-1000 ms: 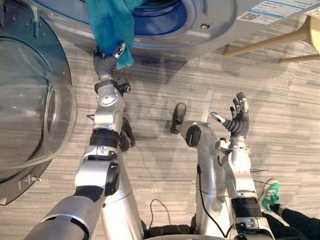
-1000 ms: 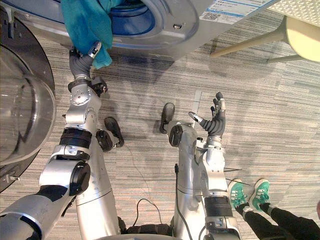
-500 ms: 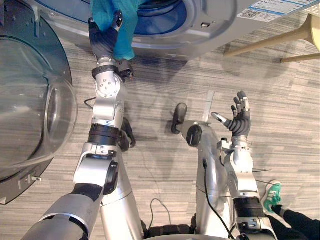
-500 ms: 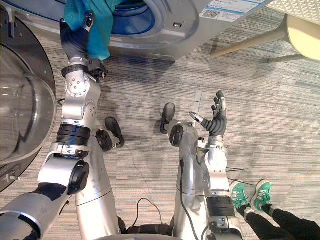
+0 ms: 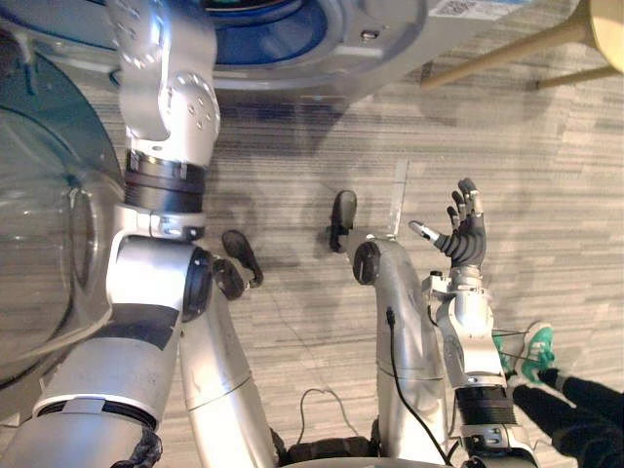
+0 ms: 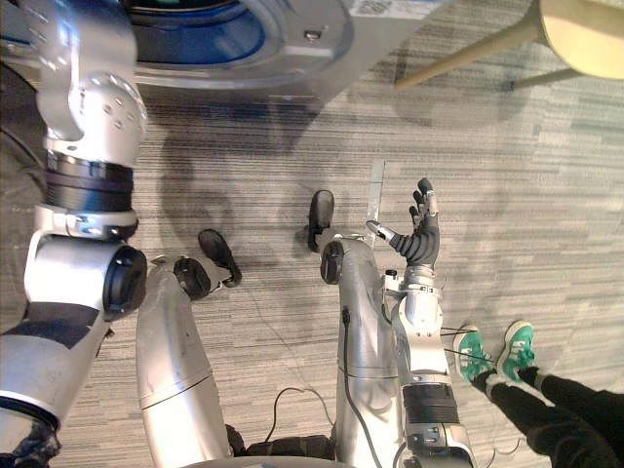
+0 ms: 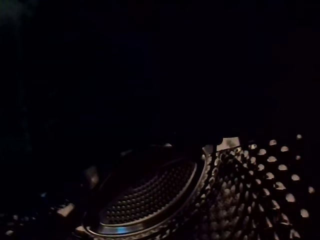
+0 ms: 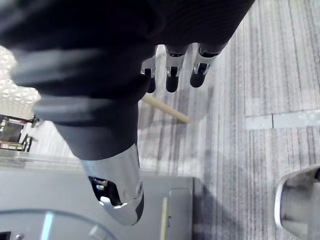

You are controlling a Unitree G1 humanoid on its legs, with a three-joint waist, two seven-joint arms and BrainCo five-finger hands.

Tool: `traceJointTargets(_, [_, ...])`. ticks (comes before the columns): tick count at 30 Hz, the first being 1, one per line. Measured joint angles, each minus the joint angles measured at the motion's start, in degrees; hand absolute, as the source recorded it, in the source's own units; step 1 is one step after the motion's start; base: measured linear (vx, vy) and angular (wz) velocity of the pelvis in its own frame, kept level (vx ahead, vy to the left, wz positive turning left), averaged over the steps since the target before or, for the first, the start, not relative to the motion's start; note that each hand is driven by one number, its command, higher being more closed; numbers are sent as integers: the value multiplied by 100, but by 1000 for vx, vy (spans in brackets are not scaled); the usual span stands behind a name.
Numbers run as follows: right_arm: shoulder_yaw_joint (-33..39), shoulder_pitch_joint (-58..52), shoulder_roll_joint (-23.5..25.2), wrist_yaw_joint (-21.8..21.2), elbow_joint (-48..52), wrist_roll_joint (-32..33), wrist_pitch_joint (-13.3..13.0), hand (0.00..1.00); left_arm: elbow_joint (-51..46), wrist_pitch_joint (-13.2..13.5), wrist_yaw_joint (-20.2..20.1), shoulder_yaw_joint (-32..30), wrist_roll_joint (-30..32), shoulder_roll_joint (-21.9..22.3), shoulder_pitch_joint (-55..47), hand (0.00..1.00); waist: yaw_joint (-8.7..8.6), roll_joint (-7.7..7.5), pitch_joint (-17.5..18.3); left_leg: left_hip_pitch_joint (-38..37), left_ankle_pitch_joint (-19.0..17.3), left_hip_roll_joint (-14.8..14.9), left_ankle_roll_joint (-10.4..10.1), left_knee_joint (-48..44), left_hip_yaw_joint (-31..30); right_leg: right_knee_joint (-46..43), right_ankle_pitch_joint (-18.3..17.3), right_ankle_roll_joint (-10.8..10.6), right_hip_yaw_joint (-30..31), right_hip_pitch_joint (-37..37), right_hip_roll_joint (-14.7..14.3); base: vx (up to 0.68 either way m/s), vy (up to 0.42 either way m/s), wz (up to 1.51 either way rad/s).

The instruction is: Pick up the laundry basket with both hands and put the clothes into the washing machine.

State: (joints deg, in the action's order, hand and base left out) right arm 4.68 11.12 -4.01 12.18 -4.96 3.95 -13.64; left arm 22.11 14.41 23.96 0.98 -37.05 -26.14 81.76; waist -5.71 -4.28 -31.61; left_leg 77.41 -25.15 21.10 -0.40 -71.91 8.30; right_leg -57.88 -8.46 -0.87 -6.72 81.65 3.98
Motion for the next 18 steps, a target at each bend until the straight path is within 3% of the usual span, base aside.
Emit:
traceJointTargets(4, [5, -153, -86, -93, 198, 9, -72, 0, 35, -175, -8, 465, 1288, -283, 98, 0, 6, 7, -4, 82, -49, -1, 55, -79, 15, -15, 57, 14, 30, 59, 6, -41, 56, -8])
traceJointTargets(6, [7, -160, -106, -171, 223, 73, -179, 0, 140, -519, -65, 775, 2426, -464, 100, 0, 25, 7, -4, 89, -61, -16, 77, -99, 26, -18, 73, 12, 41, 56, 26, -54, 55, 1])
traceJointTargets(9, [10, -178, -106, -325, 227, 268, -212, 0, 390, -818, -259, 1110, 3686, -541, 131, 0, 32, 7, -4, 88, -62, -43, 81, -108, 28, -44, 73, 11, 44, 56, 58, -57, 29, 5])
traceJointTargets(10, [23, -237, -109, -462, 266, 406, -286, 0, 617, -1046, -383, 1363, 4697, -545, 136, 0, 29, 7, -4, 84, -62, -61, 81, -121, 23, -85, 67, 7, 43, 57, 81, -59, 18, 7])
traceJointTargets(13, [90, -362, -130, -608, 432, 557, -393, 0, 949, -1334, -685, 1658, 6063, -532, 133, 0, 17, 7, -4, 86, -63, -94, 81, -191, -18, -209, 8, -23, 43, 60, 121, -67, 12, 9])
traceJointTargets(18, [156, -568, -285, -818, 452, 807, -401, 0, 955, -1510, -999, 1595, 6663, -587, -9, 0, 55, 6, -4, 98, -79, -149, 90, -313, -86, -424, -115, -30, 8, 61, 224, -68, 4, 13])
